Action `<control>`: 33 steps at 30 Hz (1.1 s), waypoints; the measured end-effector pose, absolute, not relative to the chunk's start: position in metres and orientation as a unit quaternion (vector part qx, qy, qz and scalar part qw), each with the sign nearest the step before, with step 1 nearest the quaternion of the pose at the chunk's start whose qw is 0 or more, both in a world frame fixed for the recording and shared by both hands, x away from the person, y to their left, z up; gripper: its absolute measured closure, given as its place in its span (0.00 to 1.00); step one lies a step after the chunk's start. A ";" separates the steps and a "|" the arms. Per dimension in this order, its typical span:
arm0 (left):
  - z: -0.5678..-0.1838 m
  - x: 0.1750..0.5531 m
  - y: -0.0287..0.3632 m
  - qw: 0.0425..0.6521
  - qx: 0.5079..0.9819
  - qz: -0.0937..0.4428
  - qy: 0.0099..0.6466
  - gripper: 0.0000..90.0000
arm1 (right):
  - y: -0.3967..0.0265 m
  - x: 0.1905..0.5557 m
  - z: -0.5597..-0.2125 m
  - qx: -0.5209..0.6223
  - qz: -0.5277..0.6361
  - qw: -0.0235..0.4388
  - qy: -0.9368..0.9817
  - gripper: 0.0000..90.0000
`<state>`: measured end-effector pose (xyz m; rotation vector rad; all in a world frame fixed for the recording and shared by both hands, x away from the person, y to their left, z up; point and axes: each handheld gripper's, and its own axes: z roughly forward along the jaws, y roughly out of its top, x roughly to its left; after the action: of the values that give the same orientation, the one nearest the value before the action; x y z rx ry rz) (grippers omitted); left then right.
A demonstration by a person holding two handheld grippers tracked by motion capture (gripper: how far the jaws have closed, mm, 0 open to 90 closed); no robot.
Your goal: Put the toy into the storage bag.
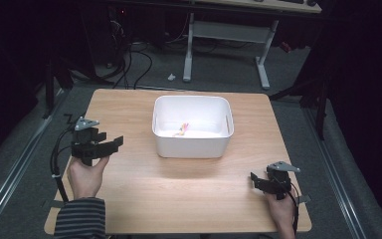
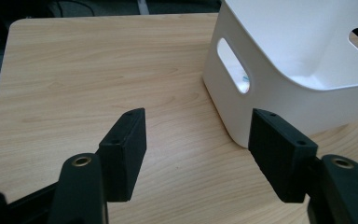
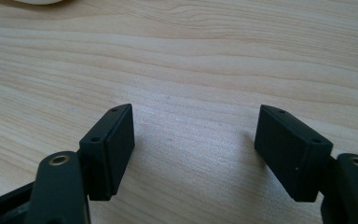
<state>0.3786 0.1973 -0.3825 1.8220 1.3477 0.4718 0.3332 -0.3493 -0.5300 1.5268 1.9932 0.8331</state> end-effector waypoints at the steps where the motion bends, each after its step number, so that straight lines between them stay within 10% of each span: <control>1: -0.384 0.378 0.198 0.402 0.720 0.186 0.534 0.41 | -0.349 0.333 -0.530 0.560 0.305 0.246 0.730 0.32; 33: -0.448 0.360 0.210 0.391 0.702 0.161 0.573 0.35 | -0.349 0.333 -0.530 0.559 0.304 0.245 0.731 0.32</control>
<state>0.3595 0.2105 -0.4478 1.7835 1.4555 0.4081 0.3329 -0.3493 -0.5300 1.5263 1.9960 0.8304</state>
